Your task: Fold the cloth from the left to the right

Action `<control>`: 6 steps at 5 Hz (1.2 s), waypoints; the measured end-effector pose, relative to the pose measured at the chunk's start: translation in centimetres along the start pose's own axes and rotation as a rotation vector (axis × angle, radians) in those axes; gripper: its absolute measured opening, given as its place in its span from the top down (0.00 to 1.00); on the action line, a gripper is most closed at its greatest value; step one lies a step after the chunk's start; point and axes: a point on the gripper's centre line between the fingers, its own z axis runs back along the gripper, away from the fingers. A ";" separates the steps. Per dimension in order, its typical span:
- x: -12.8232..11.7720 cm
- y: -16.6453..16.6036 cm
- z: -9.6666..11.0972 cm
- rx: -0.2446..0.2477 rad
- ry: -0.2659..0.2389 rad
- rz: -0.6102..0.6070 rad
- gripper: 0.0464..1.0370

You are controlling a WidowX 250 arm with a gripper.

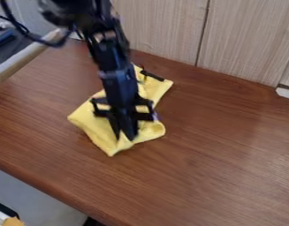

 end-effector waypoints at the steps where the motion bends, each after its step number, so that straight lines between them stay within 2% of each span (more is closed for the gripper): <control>1: -0.1 0.1 -0.3 0.023 -0.002 -0.010 0.78; 4: 0.1 -0.3 0.2 0.030 -0.014 -0.008 0.12; 5: 0.1 -0.2 0.5 0.024 -0.011 0.004 0.06; 6: -0.1 0.0 0.9 0.015 -0.011 0.005 0.06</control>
